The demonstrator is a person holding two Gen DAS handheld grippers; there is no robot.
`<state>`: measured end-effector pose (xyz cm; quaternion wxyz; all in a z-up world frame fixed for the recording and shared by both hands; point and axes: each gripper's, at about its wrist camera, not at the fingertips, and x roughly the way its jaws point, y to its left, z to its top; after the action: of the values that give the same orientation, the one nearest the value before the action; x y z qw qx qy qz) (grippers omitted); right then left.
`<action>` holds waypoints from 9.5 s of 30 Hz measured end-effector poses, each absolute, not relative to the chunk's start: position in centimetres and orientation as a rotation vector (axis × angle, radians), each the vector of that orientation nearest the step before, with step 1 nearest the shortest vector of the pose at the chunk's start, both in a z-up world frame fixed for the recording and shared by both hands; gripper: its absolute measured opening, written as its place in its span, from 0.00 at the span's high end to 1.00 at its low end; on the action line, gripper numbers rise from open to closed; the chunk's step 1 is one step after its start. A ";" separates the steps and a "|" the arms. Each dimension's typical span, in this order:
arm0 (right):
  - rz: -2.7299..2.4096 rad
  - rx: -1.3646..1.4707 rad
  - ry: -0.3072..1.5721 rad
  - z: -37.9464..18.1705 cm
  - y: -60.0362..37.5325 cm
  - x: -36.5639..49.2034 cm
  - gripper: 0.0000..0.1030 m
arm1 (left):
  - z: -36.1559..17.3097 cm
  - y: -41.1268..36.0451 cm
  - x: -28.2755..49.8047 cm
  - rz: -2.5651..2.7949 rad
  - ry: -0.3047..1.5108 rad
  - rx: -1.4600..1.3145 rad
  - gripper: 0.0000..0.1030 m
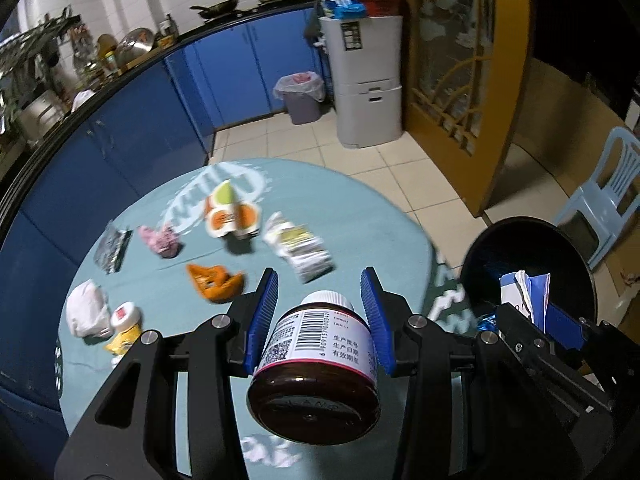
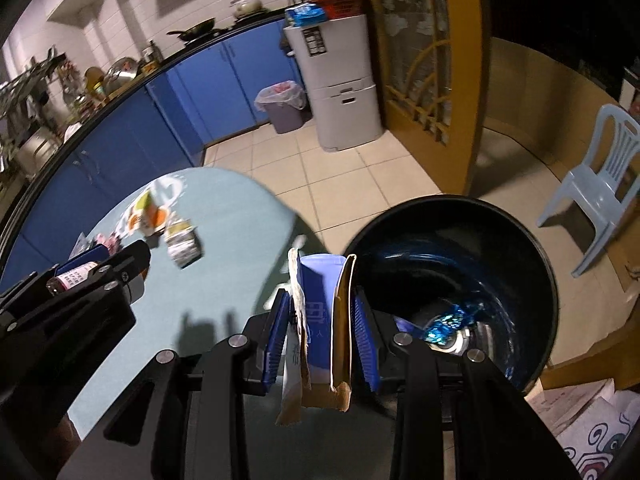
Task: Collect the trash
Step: 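Carry the held carton and bottle over the black trash bin, then open the right tool to drop the carton while the left tool drops the bottle into the bin, then move both open tools back over the table items, then grasp the orange peel with the right tool while the left tool grasps the yellow snack bag, then carry the orange peel and yellow bag over the black trash bin, then open the left tool to drop the yellow bag while the right tool drops the peel, then move both open tools back over the table items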
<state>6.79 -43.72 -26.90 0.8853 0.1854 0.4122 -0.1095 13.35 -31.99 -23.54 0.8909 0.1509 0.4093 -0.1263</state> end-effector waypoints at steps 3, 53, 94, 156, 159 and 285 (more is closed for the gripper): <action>-0.253 0.405 0.850 -27.1 -45.4 6.3 0.70 | -23.9 -33.9 13.2 -0.284 0.850 0.331 0.57; -0.361 0.453 0.856 -29.4 -51.7 6.7 0.17 | -24.1 -39.5 14.9 -0.304 0.827 0.317 0.11; -0.138 0.200 0.865 -25.8 -35.1 14.4 0.17 | -22.2 -20.8 17.8 -0.112 0.839 0.089 0.11; 0.270 -0.064 0.872 -29.2 -22.1 19.5 0.84 | -27.5 -7.2 16.9 -0.130 1.007 -0.116 0.82; 0.267 -0.050 0.867 -28.8 -22.6 18.9 0.84 | -26.6 -7.7 16.3 -0.155 0.977 -0.108 0.82; -0.199 0.471 0.822 -29.2 -52.0 6.5 0.07 | -22.1 -39.7 13.1 -0.441 0.778 0.253 0.03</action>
<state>6.50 -52.04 -29.25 0.8852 0.2264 0.3950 -0.0957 13.06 -39.73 -22.14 0.8940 0.1219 0.3750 -0.2127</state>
